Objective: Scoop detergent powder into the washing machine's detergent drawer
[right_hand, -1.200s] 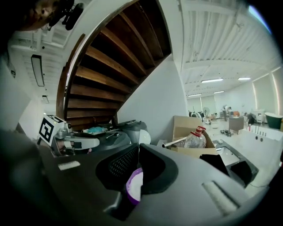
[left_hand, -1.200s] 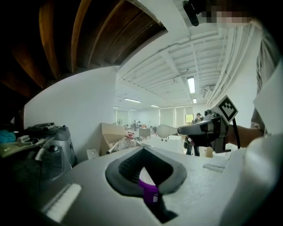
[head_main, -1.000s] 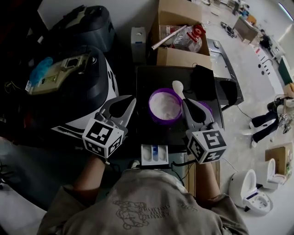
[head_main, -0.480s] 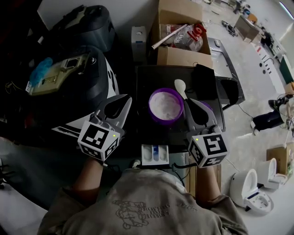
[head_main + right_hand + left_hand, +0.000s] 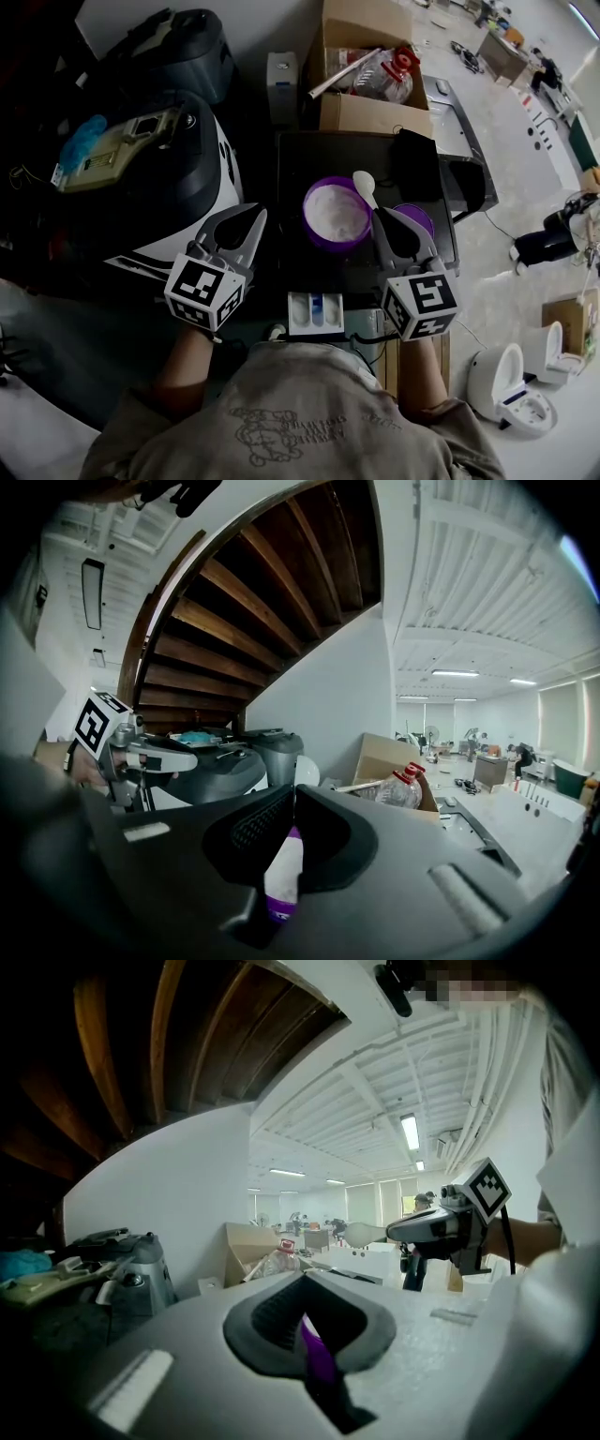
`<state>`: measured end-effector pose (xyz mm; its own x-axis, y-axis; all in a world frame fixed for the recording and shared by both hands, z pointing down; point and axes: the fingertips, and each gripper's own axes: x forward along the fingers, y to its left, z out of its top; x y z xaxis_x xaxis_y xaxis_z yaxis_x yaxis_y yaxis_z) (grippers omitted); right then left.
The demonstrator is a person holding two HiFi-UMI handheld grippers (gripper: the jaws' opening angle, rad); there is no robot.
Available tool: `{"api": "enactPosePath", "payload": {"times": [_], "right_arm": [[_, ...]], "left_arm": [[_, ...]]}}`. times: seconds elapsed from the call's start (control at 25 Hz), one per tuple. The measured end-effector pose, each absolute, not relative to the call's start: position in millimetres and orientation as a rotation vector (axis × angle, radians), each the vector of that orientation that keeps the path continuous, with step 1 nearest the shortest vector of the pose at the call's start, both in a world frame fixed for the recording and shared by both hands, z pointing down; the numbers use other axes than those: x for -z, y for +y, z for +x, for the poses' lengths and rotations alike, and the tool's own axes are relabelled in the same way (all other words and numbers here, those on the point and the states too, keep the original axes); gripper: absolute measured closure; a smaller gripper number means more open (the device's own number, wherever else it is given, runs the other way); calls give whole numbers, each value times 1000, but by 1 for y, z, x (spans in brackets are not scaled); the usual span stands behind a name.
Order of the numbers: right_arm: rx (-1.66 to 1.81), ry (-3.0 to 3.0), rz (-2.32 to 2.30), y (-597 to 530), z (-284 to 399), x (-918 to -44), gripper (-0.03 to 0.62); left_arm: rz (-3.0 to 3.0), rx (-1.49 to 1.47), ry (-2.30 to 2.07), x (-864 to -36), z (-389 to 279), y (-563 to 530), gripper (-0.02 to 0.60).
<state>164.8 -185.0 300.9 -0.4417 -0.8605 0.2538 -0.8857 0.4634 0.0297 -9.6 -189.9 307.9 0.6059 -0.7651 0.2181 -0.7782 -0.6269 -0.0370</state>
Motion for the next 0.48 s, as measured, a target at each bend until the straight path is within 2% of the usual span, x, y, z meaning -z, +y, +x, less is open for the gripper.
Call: {"api": "enactPosePath", "payload": {"times": [0.48], "right_arm": [[-158, -2469, 1513, -182, 171, -305, 559]], "left_arm": [[2718, -306, -1342, -315, -14, -181, 581]]}}
